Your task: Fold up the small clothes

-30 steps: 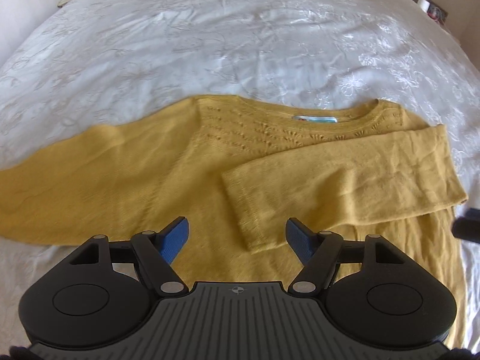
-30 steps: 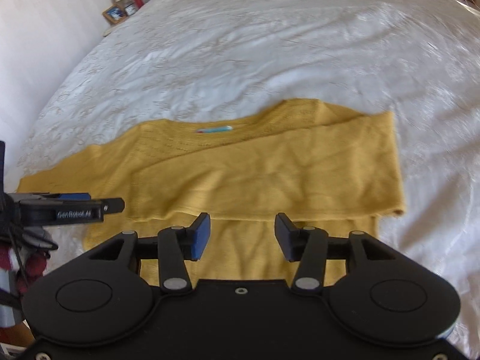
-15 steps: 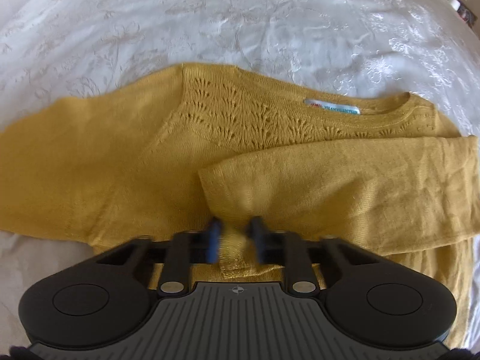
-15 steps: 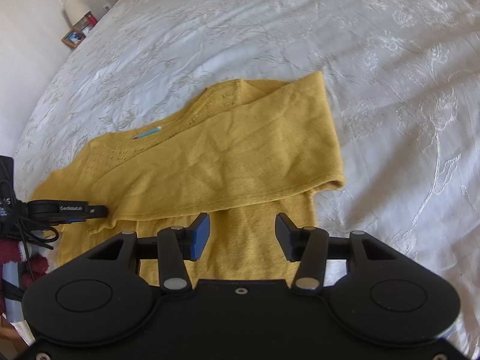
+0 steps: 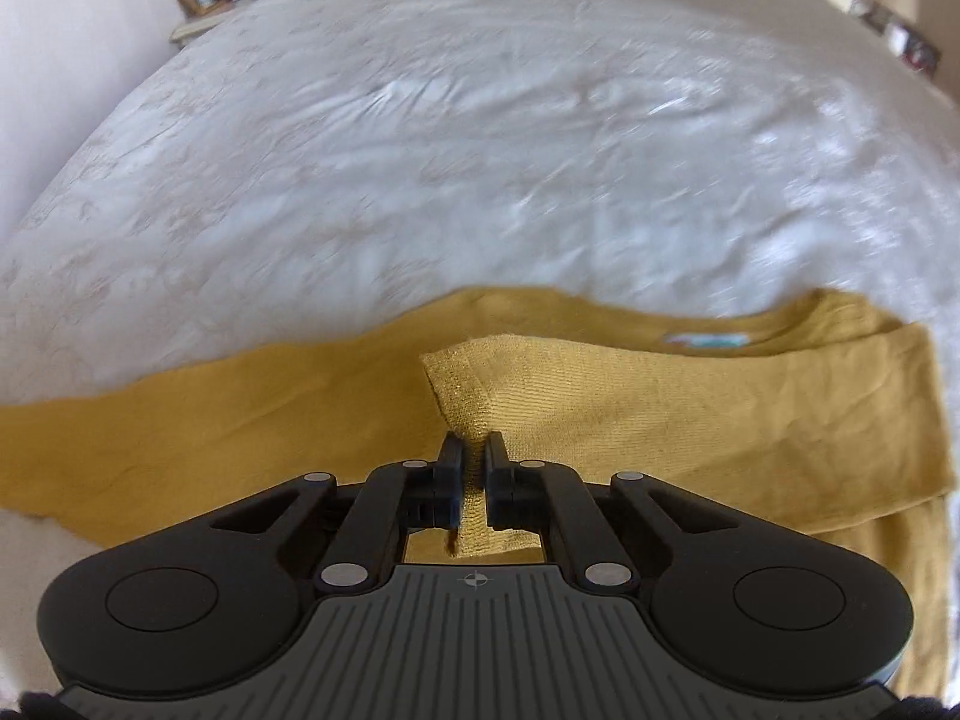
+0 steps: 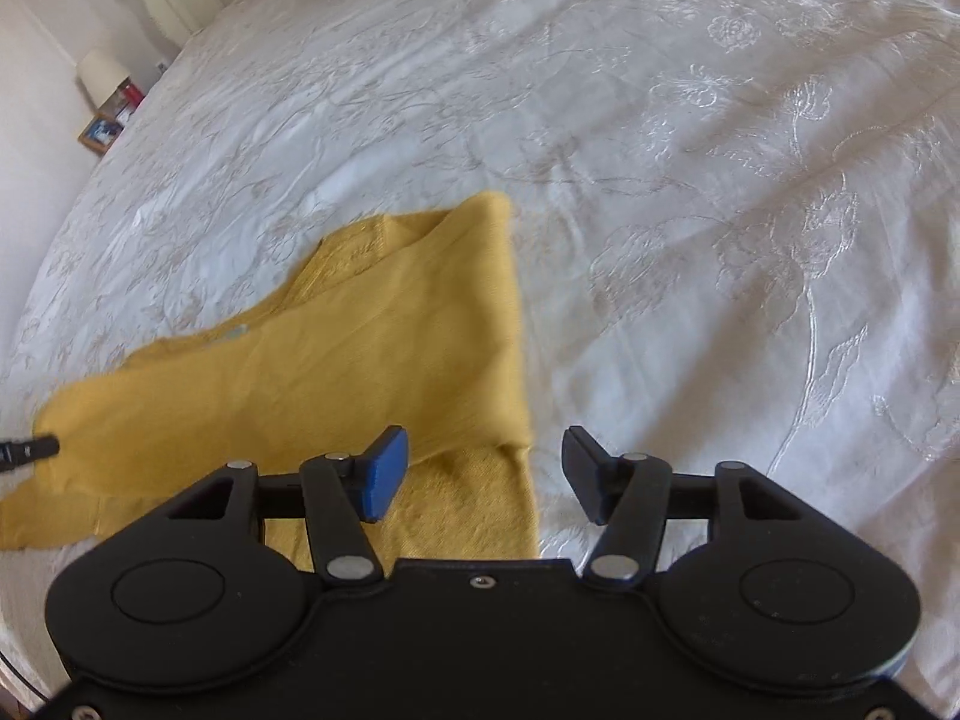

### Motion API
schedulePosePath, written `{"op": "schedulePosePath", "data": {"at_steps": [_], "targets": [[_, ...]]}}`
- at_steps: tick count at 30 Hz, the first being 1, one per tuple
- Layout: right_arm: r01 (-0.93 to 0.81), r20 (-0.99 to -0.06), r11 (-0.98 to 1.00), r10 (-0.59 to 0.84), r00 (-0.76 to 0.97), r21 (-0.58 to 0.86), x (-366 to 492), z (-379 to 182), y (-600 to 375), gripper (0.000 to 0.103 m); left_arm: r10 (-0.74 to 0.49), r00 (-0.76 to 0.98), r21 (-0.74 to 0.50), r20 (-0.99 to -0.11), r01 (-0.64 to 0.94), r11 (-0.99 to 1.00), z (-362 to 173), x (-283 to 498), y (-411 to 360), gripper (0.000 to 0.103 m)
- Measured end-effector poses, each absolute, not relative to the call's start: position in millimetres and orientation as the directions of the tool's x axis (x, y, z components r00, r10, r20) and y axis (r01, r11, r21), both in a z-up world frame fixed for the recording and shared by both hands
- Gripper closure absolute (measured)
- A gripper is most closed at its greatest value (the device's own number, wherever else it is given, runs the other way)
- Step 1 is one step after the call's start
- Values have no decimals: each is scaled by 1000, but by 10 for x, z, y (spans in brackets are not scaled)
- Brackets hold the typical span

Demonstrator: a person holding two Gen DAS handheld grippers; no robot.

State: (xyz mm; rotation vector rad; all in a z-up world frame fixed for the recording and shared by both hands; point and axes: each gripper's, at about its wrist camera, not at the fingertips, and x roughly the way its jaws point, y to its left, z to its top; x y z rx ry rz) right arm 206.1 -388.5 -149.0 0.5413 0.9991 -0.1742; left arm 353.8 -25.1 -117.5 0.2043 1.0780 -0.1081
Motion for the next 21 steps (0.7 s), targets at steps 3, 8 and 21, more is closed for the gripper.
{"op": "schedulePosePath", "data": {"at_steps": [3,8,21], "targets": [[366,-839,869,95,536,333,2191,-1513,-3927,41,56,444,140,-894,157,978,-1332,3590,-139,96],[340,-843,882,111,526,328,2441,-1614,-3976,41,79,434,158,-898,150,976,-1439,3640,-76,96],[347,-833,851,173,525,395,2926,-1890,-4079,44,111,352,162,-930,119,980,-1797,3723,52,96]]}}
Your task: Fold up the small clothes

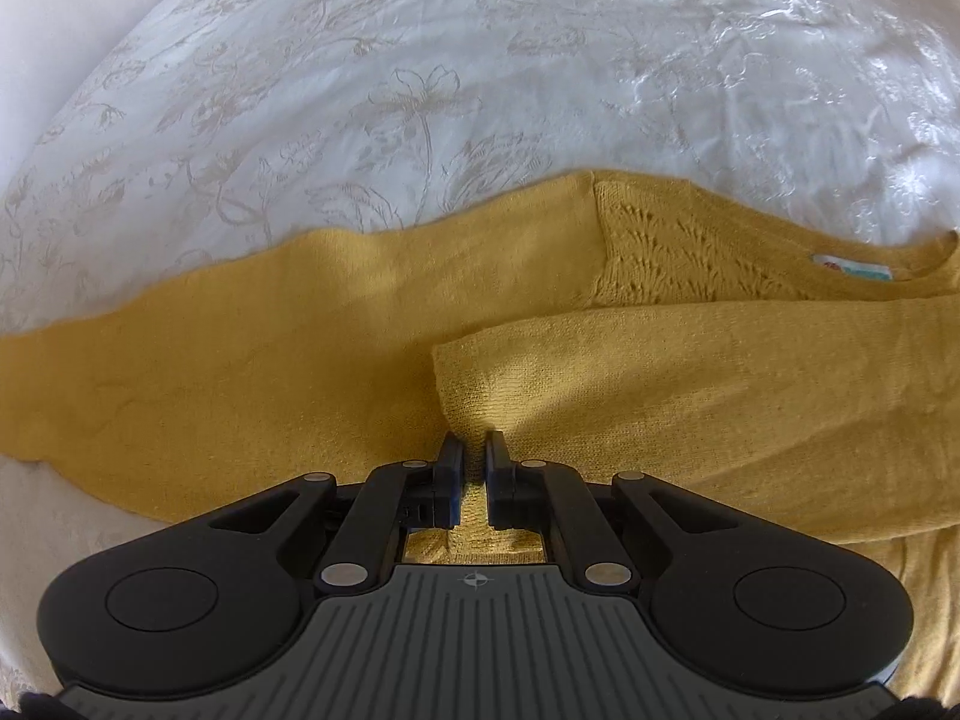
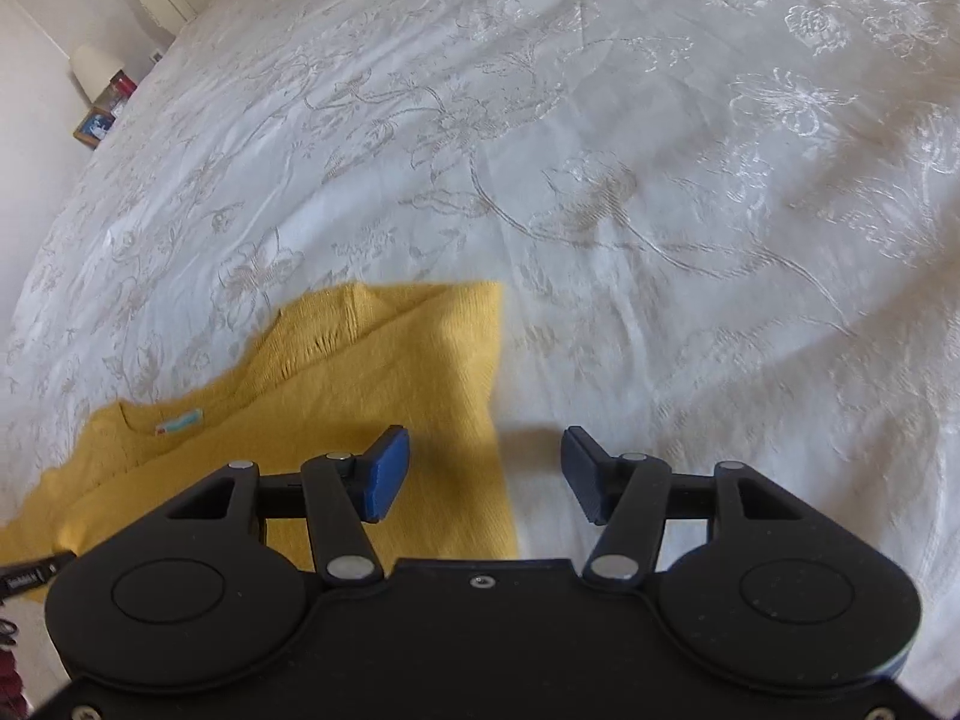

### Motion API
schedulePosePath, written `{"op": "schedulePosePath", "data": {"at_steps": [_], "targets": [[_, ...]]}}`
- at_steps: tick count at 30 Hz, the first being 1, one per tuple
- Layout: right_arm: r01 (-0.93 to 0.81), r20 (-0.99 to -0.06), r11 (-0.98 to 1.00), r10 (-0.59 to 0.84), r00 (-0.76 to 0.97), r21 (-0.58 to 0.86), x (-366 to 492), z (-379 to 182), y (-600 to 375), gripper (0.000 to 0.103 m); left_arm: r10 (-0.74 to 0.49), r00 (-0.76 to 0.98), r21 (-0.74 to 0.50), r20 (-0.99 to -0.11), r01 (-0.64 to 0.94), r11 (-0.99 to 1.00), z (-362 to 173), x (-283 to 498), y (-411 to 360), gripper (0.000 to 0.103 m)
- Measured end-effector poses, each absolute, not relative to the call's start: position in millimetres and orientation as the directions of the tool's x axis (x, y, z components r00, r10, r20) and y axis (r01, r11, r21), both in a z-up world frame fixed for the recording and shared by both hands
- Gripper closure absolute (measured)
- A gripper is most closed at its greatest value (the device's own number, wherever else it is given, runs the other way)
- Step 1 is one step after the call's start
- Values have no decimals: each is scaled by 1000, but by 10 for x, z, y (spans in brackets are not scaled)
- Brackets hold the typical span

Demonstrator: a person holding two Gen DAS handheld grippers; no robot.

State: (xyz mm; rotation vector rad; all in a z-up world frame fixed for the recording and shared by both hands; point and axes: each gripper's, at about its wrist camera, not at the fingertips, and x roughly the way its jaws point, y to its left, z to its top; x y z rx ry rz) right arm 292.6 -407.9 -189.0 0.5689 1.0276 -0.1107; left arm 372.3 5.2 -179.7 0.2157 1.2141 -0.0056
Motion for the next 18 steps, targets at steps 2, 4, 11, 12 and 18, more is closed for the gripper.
{"op": "schedulePosePath", "data": {"at_steps": [2,4,11,12,18], "targets": [[329,-842,861,184,508,387,2996,-1907,-4047,63,112,345,165,-932,127,978,-1837,3742,40,95],[286,-844,885,188,502,367,3041,-1845,-3973,88,120,341,175,-932,134,975,-1873,3757,27,94],[244,-897,962,-1,441,119,3122,-1836,-3848,91,116,344,171,-932,132,976,-1983,3765,42,91],[263,-903,956,3,429,128,3125,-1891,-3889,90,115,351,172,-929,138,975,-1990,3764,37,90],[276,-880,956,-42,472,102,2971,-1828,-3901,49,96,382,173,-919,171,970,-1996,3730,95,67]]}}
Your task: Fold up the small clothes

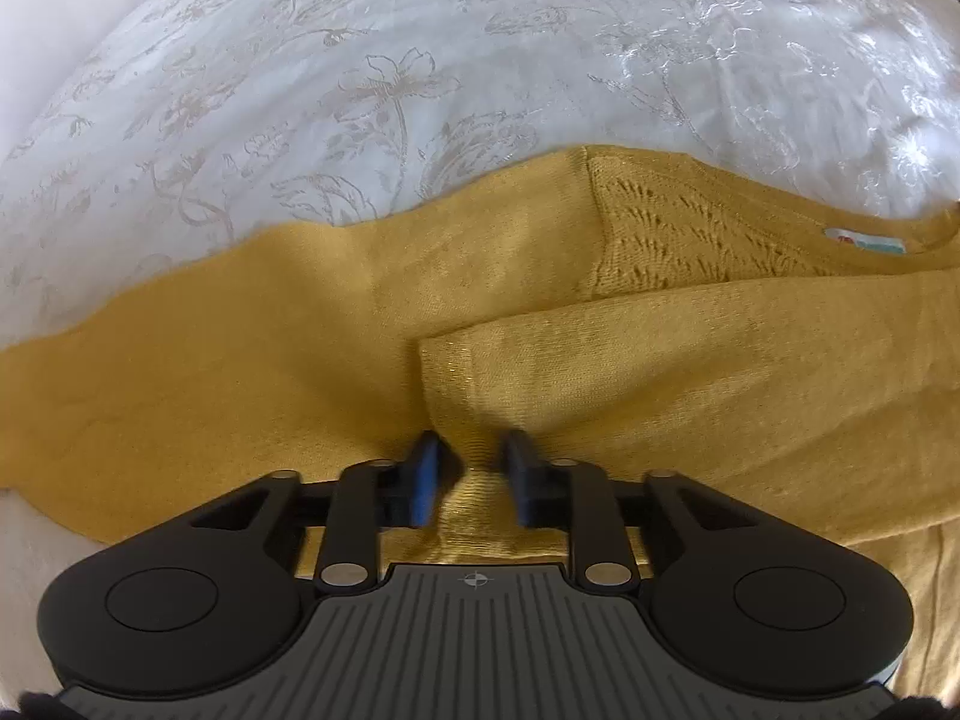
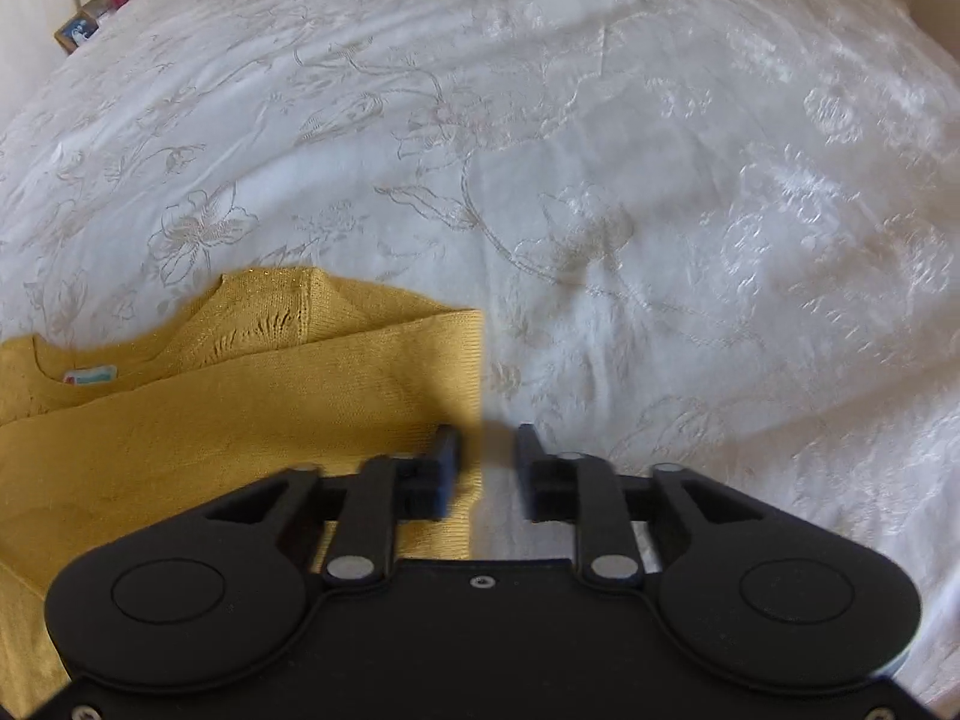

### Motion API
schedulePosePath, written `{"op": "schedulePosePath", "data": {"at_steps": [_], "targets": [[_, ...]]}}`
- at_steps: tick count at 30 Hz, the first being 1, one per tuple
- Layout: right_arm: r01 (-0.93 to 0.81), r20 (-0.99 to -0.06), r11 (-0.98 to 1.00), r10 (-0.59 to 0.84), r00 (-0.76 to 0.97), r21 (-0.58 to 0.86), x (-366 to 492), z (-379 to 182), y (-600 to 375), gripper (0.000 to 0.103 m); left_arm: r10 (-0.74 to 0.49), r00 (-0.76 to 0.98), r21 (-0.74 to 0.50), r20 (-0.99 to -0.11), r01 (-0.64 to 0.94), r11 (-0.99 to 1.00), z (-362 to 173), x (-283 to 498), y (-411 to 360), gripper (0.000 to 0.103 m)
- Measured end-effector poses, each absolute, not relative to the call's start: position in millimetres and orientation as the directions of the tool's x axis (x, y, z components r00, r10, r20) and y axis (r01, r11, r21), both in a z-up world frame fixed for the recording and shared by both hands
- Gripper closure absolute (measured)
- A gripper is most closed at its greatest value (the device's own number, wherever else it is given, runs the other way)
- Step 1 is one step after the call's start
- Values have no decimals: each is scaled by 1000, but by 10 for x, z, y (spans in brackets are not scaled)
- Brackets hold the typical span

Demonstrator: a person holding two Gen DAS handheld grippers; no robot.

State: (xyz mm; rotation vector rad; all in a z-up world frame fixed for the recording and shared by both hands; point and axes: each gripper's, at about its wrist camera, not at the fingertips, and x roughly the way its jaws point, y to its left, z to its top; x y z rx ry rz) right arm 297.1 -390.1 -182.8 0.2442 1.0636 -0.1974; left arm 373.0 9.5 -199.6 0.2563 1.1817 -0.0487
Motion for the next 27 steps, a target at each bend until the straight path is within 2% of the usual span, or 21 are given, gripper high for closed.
{"op": "schedulePosePath", "data": {"at_steps": [1,3,5,7,8,11,17,18,20,21,22,24,27], "targets": [[271,-876,957,-41,481,104,2933,-1794,-3889,43,109,391,187,-914,168,968,-1991,3705,108,48],[271,-864,956,-41,501,112,2851,-1696,-3871,37,101,395,172,-913,149,974,-1974,3689,192,35],[272,-848,954,-36,529,129,2757,-1585,-3834,26,60,380,115,-923,124,986,-1924,3656,284,35],[261,-829,951,-8,559,167,2625,-1472,-3783,8,30,383,78,-923,110,991,-1826,3549,340,29],[250,-824,951,9,566,182,2563,-1435,-3739,6,22,393,72,-919,113,991,-1767,3470,350,28],[207,-831,961,40,554,185,2352,-1399,-3561,3,5,410,69,-912,142,988,-1636,3189,310,20],[207,-873,947,122,472,244,1909,-1533,-3325,3,-19,388,50,-922,166,985,-1607,2644,228,19],[206,-880,947,128,456,245,1858,-1576,-3300,4,-22,378,46,-926,168,985,-1633,2579,221,19],[199,-898,952,132,419,232,1815,-1674,-3266,13,-20,358,44,-933,170,984,-1693,2455,215,19],[197,-916,960,109,387,198,1812,-1742,-3258,21,-14,350,50,-937,171,984,-1729,2409,218,19],[206,-937,969,60,344,137,1809,-1825,-3271,23,-5,340,58,-941,175,983,-1772,2372,226,19],[262,-956,962,-6,294,74,1782,-1982,-3397,21,17,311,76,-950,179,981,-1873,2298,264,19],[355,-954,927,13,299,124,1722,-2004,-3586,20,16,286,56,-958,134,989,-1957,2212,381,12]]}}
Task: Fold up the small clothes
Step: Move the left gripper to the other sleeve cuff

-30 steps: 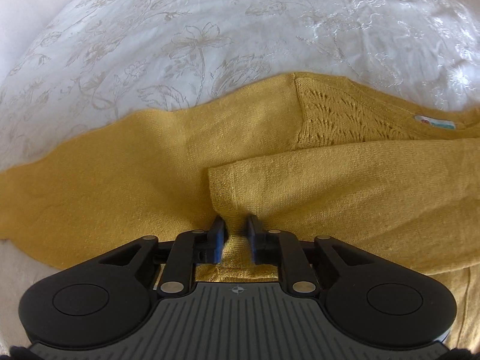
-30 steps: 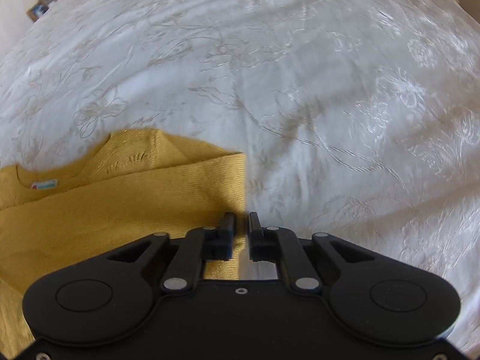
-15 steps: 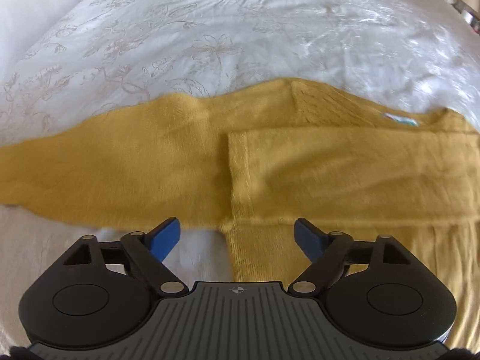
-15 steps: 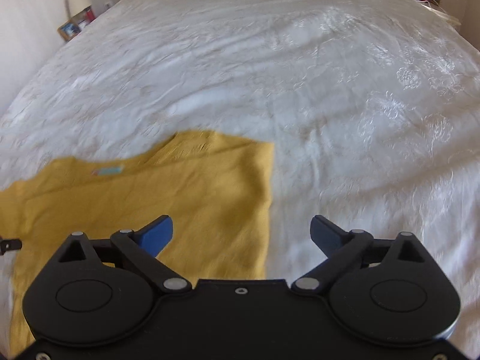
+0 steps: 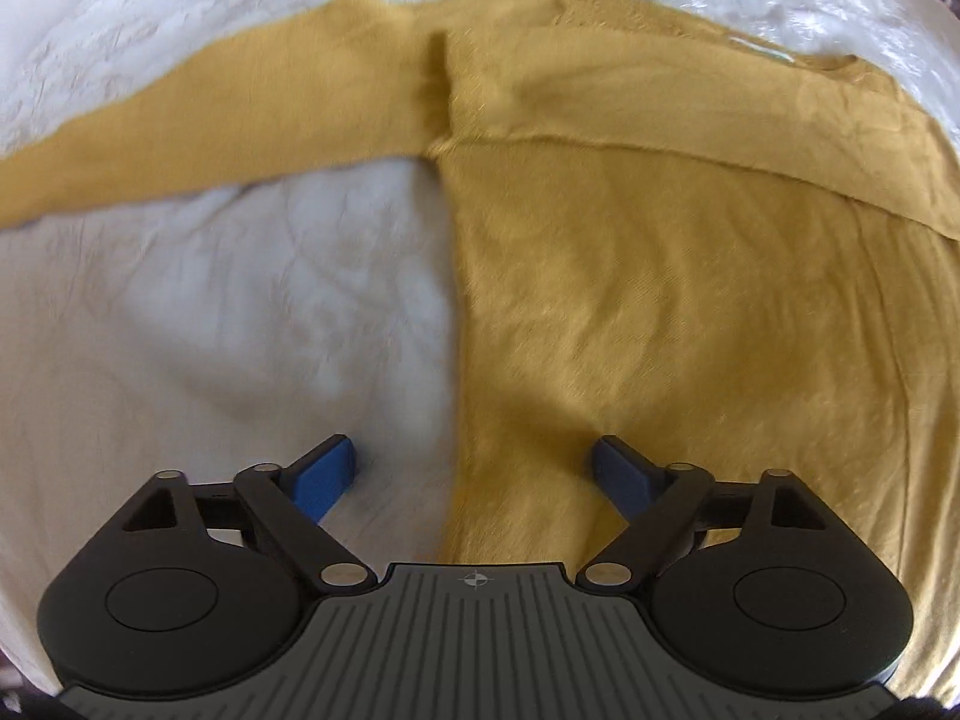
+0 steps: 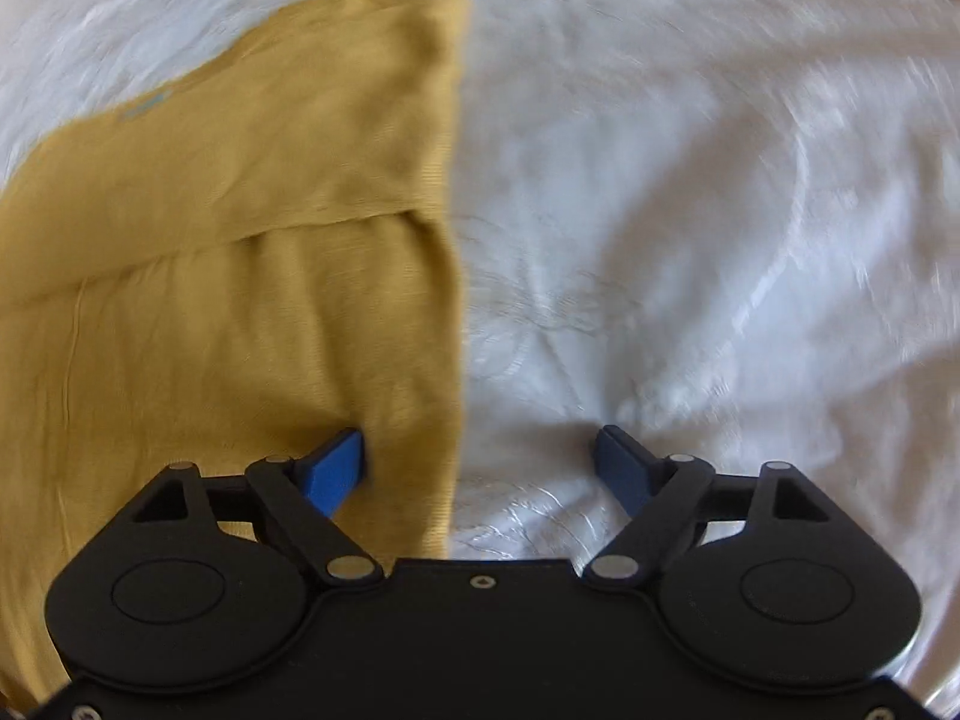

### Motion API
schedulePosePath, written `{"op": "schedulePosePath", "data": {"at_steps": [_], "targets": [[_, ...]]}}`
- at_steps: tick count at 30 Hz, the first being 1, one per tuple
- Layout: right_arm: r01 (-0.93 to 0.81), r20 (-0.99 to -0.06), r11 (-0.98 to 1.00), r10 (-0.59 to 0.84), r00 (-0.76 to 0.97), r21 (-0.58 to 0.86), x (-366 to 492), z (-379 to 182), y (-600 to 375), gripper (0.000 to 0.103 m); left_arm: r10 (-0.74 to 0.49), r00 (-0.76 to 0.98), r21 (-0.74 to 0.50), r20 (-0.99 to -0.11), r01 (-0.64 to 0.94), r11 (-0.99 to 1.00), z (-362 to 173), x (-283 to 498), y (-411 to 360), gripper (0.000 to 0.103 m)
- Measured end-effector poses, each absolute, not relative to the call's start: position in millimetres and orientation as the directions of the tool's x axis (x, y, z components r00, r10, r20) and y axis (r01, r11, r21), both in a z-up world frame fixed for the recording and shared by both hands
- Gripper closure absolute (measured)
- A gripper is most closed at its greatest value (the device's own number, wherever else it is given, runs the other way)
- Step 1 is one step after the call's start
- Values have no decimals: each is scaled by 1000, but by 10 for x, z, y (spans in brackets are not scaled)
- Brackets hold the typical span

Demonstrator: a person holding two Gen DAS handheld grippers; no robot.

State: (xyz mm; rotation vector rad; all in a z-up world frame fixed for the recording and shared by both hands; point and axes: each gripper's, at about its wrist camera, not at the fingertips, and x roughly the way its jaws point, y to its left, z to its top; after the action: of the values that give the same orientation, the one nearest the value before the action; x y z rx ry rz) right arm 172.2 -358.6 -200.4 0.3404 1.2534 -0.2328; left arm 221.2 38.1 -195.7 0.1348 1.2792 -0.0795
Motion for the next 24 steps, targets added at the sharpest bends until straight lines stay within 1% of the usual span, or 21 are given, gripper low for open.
{"op": "schedulePosePath", "data": {"at_steps": [1,3,8,11,14,16,19,24], "targets": [[344,-953,933,-3,302,106,1718,-1974,-3577,19,12,275,44,-962,112,993,-1976,2191,426,7],[314,-949,945,-15,314,89,1691,-1926,-3545,18,10,263,29,-965,71,997,-1995,2135,492,4],[264,-925,943,98,368,205,1438,-1791,-3496,17,12,277,31,-961,65,997,-1979,1951,505,3],[183,-930,961,133,342,205,1226,-1799,-3373,16,21,288,49,-957,90,995,-1992,1803,473,1],[134,-949,977,121,291,165,985,-1910,-3299,13,34,299,68,-954,104,992,-2017,1654,450,0],[132,-963,983,89,253,125,824,-2012,-3298,10,39,308,72,-951,96,993,-2023,1592,442,0],[180,-973,978,63,222,105,678,-2083,-3391,9,40,304,63,-952,66,996,-2026,1524,452,0],[208,-962,970,64,267,122,641,-1920,-3485,9,20,292,37,-956,54,998,-1990,1561,514,0]]}}
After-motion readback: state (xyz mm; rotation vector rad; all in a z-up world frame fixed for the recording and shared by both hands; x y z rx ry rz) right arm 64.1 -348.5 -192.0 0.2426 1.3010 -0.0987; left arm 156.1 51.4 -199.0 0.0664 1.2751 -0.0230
